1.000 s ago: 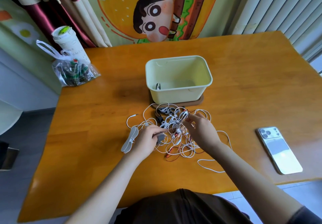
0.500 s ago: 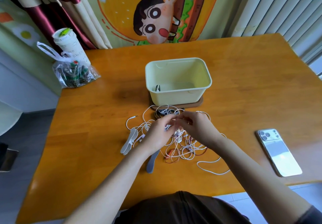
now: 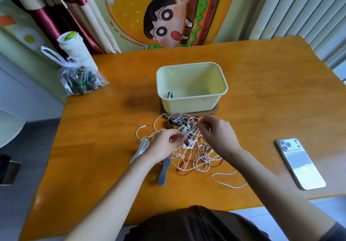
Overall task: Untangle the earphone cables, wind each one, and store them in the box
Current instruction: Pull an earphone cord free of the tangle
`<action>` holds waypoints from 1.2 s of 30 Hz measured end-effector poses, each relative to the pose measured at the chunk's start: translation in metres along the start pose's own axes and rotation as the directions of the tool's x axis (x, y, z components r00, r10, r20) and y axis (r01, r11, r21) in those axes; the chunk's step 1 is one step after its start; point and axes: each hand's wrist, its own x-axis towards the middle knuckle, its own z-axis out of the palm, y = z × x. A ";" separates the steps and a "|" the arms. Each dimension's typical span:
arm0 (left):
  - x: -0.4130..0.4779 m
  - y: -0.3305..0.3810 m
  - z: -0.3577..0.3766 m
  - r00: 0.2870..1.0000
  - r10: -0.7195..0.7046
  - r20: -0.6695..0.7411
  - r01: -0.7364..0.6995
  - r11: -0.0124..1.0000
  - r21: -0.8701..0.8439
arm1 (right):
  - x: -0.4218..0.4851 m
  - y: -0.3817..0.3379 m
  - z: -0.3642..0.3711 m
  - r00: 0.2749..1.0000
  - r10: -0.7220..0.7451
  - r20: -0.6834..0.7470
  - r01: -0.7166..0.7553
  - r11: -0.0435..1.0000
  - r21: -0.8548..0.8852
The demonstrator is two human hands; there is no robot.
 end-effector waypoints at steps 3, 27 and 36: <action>0.000 -0.003 -0.002 1.000 -0.014 0.013 0.015 0.998 -0.053 | -0.001 0.000 0.000 1.000 -0.001 0.016 0.001 1.000 0.010; 0.002 -0.010 0.013 0.997 -0.022 0.075 0.029 0.995 -0.100 | 0.002 -0.009 -0.009 0.998 -0.044 0.054 0.035 0.987 0.156; -0.003 -0.012 0.011 0.998 -0.058 0.027 0.063 0.976 -0.207 | 0.002 0.005 -0.005 0.997 0.073 -0.038 -0.069 0.993 0.097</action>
